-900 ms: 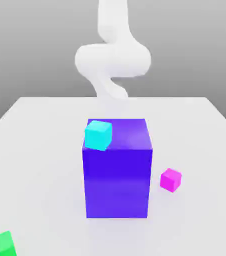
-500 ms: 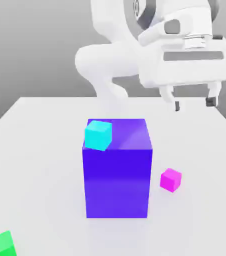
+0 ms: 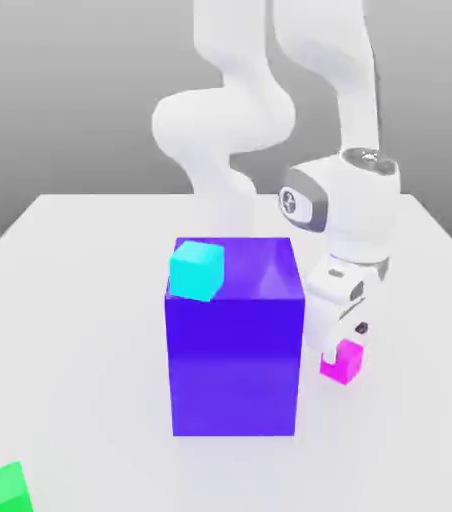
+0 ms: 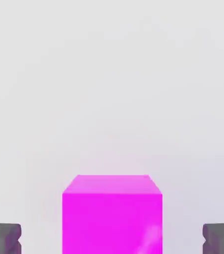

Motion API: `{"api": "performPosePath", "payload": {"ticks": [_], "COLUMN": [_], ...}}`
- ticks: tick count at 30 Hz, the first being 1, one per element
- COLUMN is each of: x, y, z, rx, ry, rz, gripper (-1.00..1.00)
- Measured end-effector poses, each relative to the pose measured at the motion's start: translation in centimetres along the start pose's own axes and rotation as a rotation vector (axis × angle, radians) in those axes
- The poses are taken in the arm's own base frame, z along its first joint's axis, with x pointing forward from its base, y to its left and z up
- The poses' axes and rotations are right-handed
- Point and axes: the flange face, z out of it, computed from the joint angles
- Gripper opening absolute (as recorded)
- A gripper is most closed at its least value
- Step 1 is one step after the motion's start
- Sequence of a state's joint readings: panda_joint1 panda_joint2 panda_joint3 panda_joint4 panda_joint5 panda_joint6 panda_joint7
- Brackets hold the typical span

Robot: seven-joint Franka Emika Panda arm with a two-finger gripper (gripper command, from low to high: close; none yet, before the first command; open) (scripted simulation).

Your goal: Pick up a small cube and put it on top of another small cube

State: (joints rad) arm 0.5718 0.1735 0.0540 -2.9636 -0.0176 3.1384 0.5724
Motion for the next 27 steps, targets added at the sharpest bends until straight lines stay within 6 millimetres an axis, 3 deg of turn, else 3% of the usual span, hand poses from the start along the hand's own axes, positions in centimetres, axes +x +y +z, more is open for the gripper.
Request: {"api": "performPosePath", "payload": {"ticks": [1,2,8,11,18,19,21,23,27], "x": [0.5,1.2,1.4,0.3,-0.1,0.4,2.8,6.1,13.4], "y": [0.3,0.5,0.6,0.1,0.0,-0.8,-1.1,-0.1,5.6], "z": [0.1,-0.2,-0.2,-0.2,-4.7,-5.8,-7.4,-8.4,-10.0], "rx": [-0.001,0.005,0.004,0.001,-0.005,0.009,0.024,0.029,0.022], "ry": [0.016,0.047,0.052,0.01,0.003,0.034,0.071,0.089,0.108], "rz": [0.04,-0.01,0.014,0.004,-0.002,-0.039,-0.037,0.02,0.209], "gripper": [0.0,-1.0,-1.0,-1.0,-1.0,-1.0,-1.0,-1.0,-1.0]}}
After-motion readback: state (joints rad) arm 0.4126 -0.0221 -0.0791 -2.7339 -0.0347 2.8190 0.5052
